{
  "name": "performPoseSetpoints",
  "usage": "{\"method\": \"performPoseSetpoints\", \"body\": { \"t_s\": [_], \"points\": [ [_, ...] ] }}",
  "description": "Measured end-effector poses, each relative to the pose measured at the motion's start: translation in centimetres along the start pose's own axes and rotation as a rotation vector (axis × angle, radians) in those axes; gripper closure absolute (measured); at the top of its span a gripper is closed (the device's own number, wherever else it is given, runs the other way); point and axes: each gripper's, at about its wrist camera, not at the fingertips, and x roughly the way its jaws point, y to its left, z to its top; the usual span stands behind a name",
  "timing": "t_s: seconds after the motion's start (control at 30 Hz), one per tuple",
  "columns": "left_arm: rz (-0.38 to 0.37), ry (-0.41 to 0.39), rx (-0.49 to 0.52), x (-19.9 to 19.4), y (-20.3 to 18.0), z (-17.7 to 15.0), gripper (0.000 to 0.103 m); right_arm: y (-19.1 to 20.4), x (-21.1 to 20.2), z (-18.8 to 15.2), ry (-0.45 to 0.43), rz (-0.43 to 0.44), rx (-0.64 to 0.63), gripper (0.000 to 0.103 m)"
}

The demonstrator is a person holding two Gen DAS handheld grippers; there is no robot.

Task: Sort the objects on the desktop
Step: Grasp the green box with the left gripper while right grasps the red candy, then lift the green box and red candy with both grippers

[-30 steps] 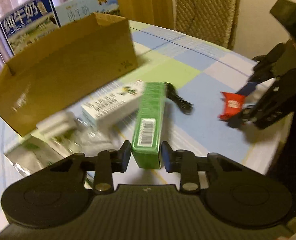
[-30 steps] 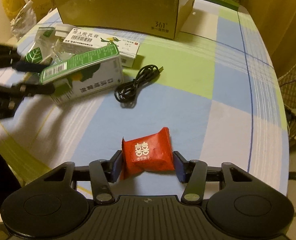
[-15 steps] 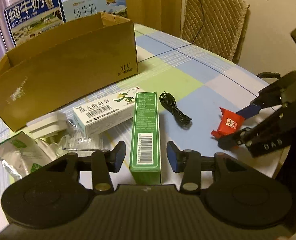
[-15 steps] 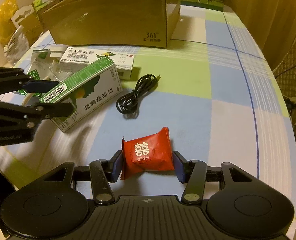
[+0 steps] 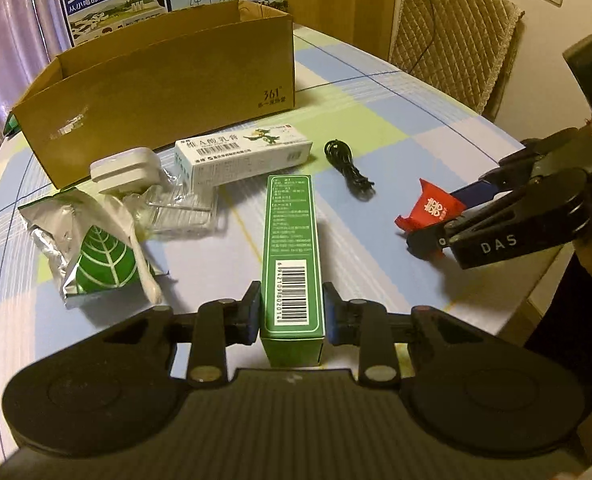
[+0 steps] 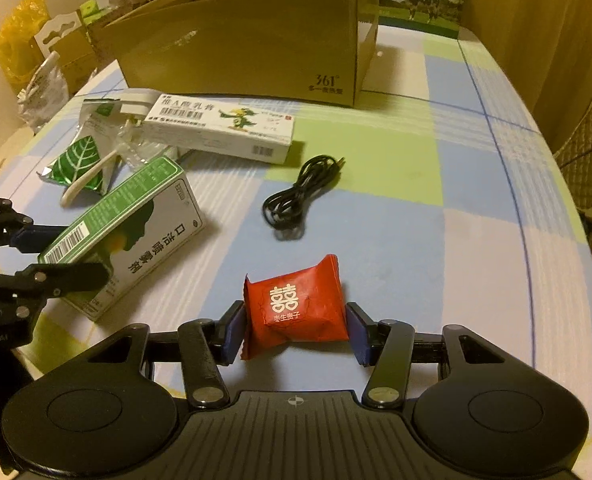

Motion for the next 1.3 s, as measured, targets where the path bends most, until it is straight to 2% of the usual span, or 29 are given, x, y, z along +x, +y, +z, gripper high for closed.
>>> {"method": "performPoseSetpoints", "body": {
  "t_s": [0.17, 0.3, 0.63, 0.67, 0.7, 0.77, 1.3],
  "points": [
    [-0.010, 0.002, 0.017, 0.8, 0.0, 1.0, 0.076, 0.7, -0.1, -0.4, -0.025, -0.011, -0.009, 0.052],
    [-0.016, 0.005, 0.028, 1.9, 0.0, 1.6, 0.075, 1.2, 0.0, -0.8, -0.043, -0.044, -0.050, 0.041],
    [-0.045, 0.023, 0.019, 3.5, 0.5, 1.9, 0.075, 1.6, 0.6, -0.9, -0.051, -0.049, -0.070, 0.041],
    [-0.046, 0.026, 0.019, 3.6, 0.5, 2.0, 0.075, 1.6, 0.6, -0.9, -0.054, -0.049, -0.068, 0.042],
    [-0.048, 0.029, 0.019, 3.7, 0.5, 2.0, 0.076, 1.6, 0.5, -0.9, -0.058, -0.046, -0.066, 0.051],
    [-0.051, 0.027, 0.007, 3.7, 0.6, 2.0, 0.077, 1.5, 0.4, -0.9, -0.069, -0.046, -0.062, 0.057],
    [-0.025, -0.007, -0.033, 0.8, 1.6, 1.9, 0.078, 0.6, -1.5, -0.2, -0.152, -0.040, 0.062, 0.061]
  ]
}}
